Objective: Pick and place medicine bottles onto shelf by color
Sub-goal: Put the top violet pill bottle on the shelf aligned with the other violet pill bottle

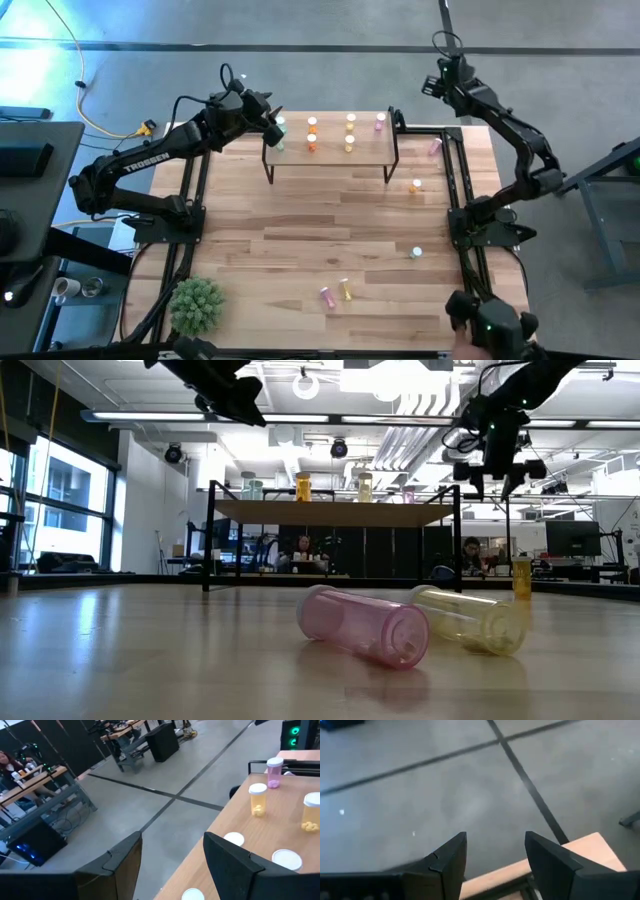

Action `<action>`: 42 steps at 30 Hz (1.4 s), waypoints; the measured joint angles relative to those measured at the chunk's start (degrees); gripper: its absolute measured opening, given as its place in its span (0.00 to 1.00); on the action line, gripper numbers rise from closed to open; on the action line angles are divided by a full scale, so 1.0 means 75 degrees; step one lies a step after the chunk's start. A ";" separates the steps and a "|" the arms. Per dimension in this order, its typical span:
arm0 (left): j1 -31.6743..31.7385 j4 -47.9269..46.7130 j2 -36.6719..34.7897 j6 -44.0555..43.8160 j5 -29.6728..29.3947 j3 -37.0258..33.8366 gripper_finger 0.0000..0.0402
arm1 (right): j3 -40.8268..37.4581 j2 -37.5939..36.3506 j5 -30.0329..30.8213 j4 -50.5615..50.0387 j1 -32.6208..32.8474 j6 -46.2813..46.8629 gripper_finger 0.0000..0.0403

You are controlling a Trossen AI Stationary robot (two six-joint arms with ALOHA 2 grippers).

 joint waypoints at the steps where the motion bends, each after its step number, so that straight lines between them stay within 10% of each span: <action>1: 0.0003 0.0000 0.0000 -0.0003 0.0000 0.0000 0.50 | 0.0000 0.0032 -0.0125 -0.0053 -0.0037 -0.0071 0.48; 16: 0.0003 0.0000 0.0000 0.0021 -0.0210 0.0000 0.50 | 0.0820 0.0923 -0.1417 -0.0796 -0.0296 -0.2210 0.48; 42: 0.0000 -0.0003 0.0000 0.0024 -0.0353 0.0000 0.50 | 0.3089 0.3392 -0.0645 -0.4513 -0.0378 -0.5439 0.48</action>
